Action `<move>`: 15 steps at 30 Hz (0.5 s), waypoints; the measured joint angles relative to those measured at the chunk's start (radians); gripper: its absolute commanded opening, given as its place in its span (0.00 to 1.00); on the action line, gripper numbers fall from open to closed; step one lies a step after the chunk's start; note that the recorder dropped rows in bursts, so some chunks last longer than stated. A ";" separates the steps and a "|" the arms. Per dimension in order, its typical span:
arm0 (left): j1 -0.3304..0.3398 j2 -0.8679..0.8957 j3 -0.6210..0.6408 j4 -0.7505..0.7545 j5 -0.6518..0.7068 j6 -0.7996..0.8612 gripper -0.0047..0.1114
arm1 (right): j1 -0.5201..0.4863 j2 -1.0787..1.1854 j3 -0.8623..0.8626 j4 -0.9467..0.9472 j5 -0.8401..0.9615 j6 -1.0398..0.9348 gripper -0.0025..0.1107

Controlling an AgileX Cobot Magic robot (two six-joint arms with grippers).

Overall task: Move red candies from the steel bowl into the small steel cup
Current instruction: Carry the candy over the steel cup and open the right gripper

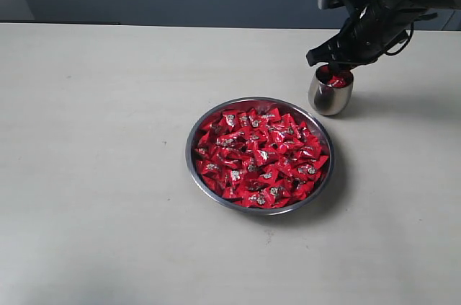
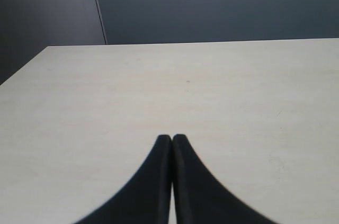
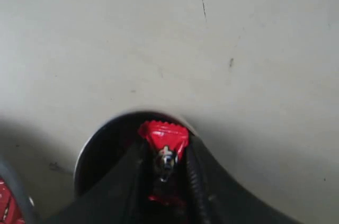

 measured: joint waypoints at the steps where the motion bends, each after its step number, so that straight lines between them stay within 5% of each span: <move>1: 0.000 0.000 0.000 0.000 0.000 0.000 0.04 | 0.000 0.000 0.000 0.000 0.000 -0.002 0.03; 12: 0.000 0.000 0.000 0.000 0.000 0.000 0.04 | 0.001 0.000 0.000 0.002 -0.002 -0.002 0.03; 15: 0.000 0.000 0.000 0.000 0.000 0.000 0.04 | 0.001 0.000 0.000 0.002 -0.002 -0.002 0.14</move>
